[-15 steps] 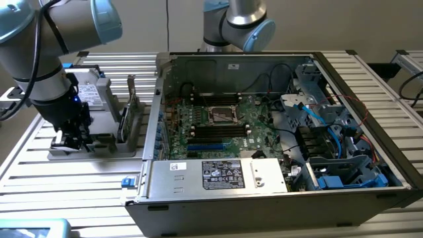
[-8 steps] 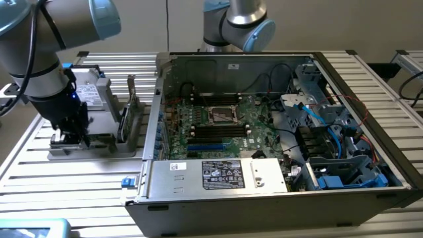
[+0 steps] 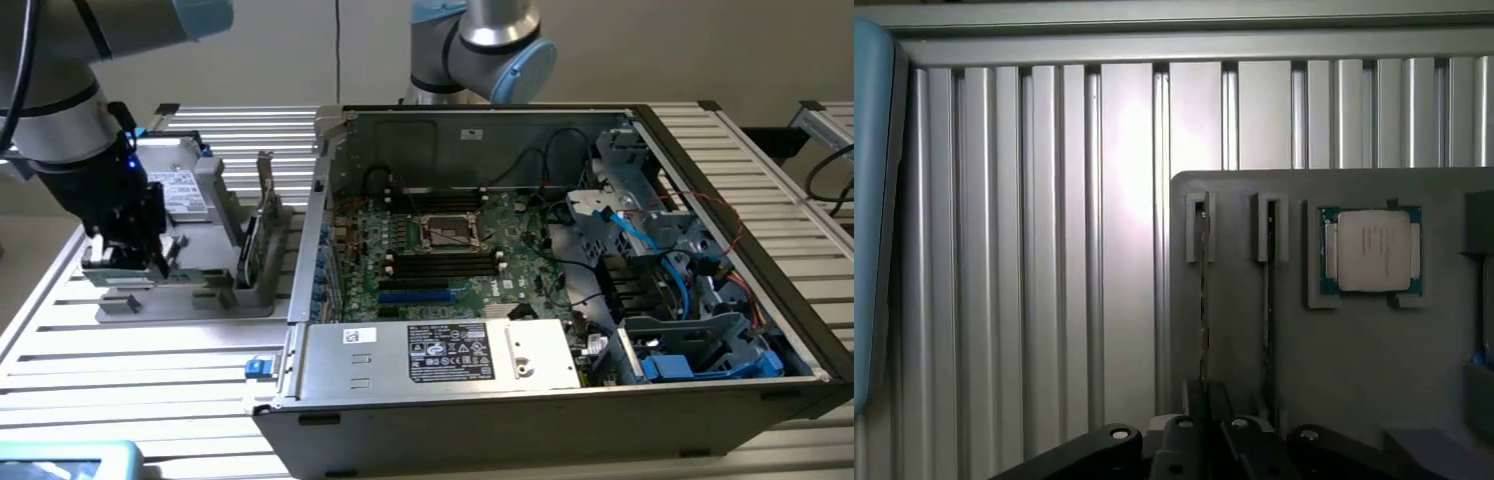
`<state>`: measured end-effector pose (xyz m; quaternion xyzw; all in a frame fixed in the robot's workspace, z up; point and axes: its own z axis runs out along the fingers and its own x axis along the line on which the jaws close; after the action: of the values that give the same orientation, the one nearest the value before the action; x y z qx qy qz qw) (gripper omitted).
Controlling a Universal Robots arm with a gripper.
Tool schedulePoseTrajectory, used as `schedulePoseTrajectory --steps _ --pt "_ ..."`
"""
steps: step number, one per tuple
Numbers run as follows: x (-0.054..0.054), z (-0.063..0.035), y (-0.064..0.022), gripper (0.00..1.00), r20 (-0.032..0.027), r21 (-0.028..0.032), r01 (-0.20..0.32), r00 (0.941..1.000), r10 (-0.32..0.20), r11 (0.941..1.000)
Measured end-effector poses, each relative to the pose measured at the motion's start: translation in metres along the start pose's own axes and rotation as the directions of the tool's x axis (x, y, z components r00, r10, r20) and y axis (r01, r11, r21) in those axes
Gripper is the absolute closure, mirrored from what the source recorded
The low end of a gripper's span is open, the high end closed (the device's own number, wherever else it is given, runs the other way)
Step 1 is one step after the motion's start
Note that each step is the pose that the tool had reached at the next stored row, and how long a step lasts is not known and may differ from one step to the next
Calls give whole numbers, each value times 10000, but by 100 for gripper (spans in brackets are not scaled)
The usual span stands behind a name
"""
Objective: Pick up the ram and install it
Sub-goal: 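Pick up the ram and move it above insertion slot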
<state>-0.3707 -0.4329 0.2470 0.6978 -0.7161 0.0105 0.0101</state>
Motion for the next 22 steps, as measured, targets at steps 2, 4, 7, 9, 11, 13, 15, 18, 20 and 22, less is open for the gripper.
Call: schedulePoseTrajectory --steps 2,4,7,9,11,13,15,18,20,22 --pt "4 -94 0 87 -1 0 0 10000 0 10000" --pt "6 -184 -4 87 -12 0 0 10000 0 10000" --pt "10 -318 -31 87 -43 1 -7 10000 7 10000" --pt "11 -411 -63 87 -54 0 -10 10000 10 10000" --pt "13 -499 -98 87 -57 2 -10 10000 10 10000" --pt "15 -594 -141 87 -60 1 -10 10000 10 10000" --pt "16 -683 -196 87 -60 2 -10 10000 10 10000" --pt "17 -820 -291 87 -60 1 -11 10000 11 10000" --pt "18 -911 -358 87 -59 2 -10 10000 10 10000" --pt "19 -1001 -424 87 -59 2 -10 10000 10 10000"
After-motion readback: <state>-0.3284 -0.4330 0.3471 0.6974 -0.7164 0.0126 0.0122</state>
